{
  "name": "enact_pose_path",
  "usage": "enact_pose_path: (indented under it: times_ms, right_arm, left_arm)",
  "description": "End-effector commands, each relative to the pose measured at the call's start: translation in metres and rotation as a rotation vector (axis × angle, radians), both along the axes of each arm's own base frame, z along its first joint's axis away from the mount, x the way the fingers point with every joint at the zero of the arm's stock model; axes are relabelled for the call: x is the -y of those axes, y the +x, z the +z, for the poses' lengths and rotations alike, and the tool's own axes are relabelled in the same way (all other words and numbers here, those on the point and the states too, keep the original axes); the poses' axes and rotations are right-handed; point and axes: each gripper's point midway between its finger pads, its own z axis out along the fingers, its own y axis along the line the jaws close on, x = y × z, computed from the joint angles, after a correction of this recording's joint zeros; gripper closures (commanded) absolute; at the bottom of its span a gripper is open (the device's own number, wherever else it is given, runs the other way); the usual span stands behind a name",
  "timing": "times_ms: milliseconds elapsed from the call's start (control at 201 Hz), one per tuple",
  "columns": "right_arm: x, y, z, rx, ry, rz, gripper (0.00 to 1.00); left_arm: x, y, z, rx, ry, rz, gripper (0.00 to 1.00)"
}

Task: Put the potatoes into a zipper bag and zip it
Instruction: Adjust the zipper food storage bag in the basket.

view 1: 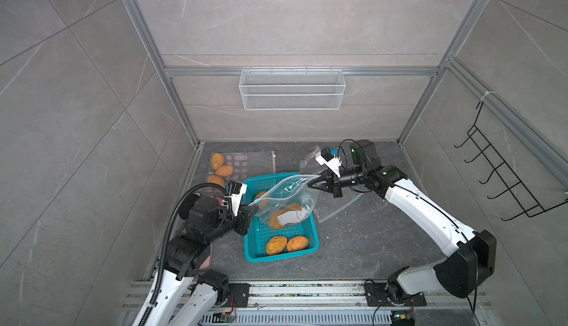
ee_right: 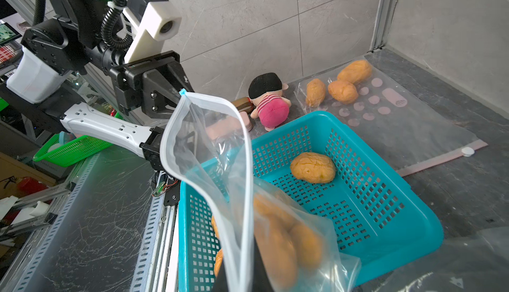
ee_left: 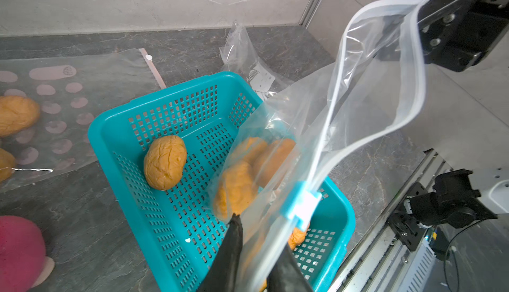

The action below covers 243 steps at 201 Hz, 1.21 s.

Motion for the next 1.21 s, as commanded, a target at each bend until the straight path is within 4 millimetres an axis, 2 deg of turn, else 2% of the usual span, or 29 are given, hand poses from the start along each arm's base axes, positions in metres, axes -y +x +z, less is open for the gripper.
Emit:
enact_pose_path:
  times_ms: [0, 100, 164, 259, 503, 697, 796, 861, 946, 1006, 1095, 1205]
  right_arm:
    - [0.0, -0.001, 0.003, -0.013, 0.018, 0.006, 1.0]
    - [0.0, 0.0, 0.002, -0.017, 0.017, 0.005, 1.0]
    - [0.0, 0.001, 0.001, -0.021, 0.016, 0.003, 1.0]
    - [0.0, 0.0, 0.002, -0.028, 0.02, 0.009, 1.0]
    - [-0.001, 0.001, 0.0, -0.045, 0.017, 0.013, 1.0]
    - [-0.002, 0.002, -0.001, -0.051, 0.014, 0.01, 1.0]
    - [-0.002, 0.004, -0.001, -0.055, 0.013, 0.002, 1.0]
    - [-0.002, 0.006, 0.002, -0.056, 0.015, -0.007, 0.86]
    - [-0.001, 0.011, 0.011, -0.032, 0.02, -0.049, 0.52]
    - [0.002, 0.015, 0.023, 0.014, 0.03, -0.086, 0.37]
    - [0.006, 0.015, 0.052, 0.091, 0.07, -0.126, 0.25]
    - [0.007, 0.001, 0.094, 0.168, 0.136, -0.084, 0.2]
  left_arm:
    - [0.005, -0.003, 0.02, 0.075, -0.058, -0.029, 0.88]
    - [0.008, -0.007, 0.024, 0.088, -0.077, -0.049, 0.96]
    - [0.01, -0.009, 0.027, 0.091, -0.091, -0.067, 0.97]
    - [0.011, -0.008, 0.026, 0.088, -0.094, -0.071, 0.9]
    - [0.014, -0.009, 0.026, 0.081, -0.102, -0.089, 0.87]
    - [0.014, -0.008, 0.026, 0.075, -0.1, -0.082, 1.0]
    - [0.011, -0.007, 0.026, 0.072, -0.091, -0.065, 1.0]
    - [0.009, -0.006, 0.027, 0.069, -0.082, -0.053, 1.0]
    - [0.008, -0.006, 0.033, 0.072, -0.067, -0.055, 1.0]
    - [0.008, -0.006, 0.04, 0.075, -0.046, -0.059, 1.0]
    - [0.004, -0.004, 0.051, 0.05, 0.002, -0.044, 1.0]
    - [-0.001, -0.003, 0.065, 0.016, 0.073, -0.041, 1.0]
